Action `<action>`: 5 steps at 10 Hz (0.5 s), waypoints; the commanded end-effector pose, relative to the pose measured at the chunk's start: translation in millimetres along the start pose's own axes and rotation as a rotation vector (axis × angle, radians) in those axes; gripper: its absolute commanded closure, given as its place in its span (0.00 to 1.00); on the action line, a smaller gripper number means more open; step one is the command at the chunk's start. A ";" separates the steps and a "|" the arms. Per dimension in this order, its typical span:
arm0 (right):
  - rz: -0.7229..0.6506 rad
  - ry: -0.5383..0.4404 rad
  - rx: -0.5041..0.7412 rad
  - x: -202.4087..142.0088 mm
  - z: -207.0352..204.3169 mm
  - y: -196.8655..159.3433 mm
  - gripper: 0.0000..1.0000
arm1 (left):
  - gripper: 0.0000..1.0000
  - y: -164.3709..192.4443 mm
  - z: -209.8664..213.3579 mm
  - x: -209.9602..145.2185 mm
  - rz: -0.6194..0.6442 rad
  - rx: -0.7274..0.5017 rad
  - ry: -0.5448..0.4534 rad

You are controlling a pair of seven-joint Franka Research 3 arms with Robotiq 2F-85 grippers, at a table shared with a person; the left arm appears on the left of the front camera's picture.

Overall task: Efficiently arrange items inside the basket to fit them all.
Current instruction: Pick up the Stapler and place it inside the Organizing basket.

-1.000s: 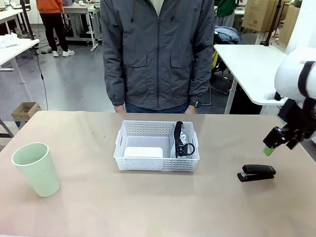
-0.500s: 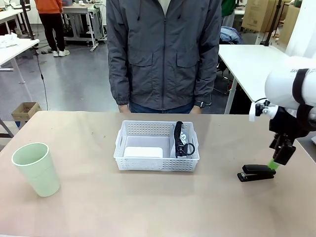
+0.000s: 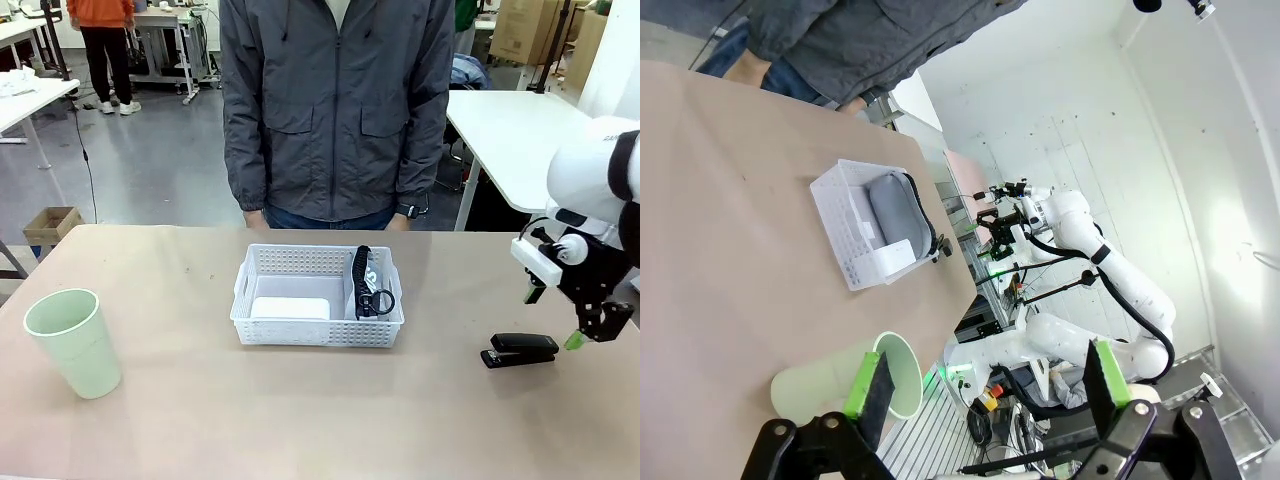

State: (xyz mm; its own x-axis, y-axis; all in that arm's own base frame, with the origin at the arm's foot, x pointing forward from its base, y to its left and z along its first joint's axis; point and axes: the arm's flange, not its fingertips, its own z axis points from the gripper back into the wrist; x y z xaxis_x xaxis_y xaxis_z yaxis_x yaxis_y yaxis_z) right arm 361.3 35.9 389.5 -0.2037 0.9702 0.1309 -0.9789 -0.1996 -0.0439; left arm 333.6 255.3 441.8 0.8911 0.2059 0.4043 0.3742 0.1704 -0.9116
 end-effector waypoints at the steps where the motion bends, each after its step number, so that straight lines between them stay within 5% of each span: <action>1: 0.007 0.003 0.011 6.1 0.4 1.1 0.00 | 0.00 -3.4 -1.7 -1.1 0.012 -0.001 -0.010; 5: 0.007 0.004 0.007 3.1 -1.2 0.1 0.00 | 0.00 -3.4 -1.7 -1.1 0.012 -0.001 -0.010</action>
State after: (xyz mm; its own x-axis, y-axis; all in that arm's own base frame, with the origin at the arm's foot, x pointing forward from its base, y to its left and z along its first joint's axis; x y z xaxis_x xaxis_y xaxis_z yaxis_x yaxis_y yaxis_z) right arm 360.6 40.2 388.3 -0.2134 0.9689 0.1253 -0.9769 -0.2105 -0.0366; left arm 333.6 255.3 441.8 0.8912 0.2059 0.4043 0.3742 0.1704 -0.9116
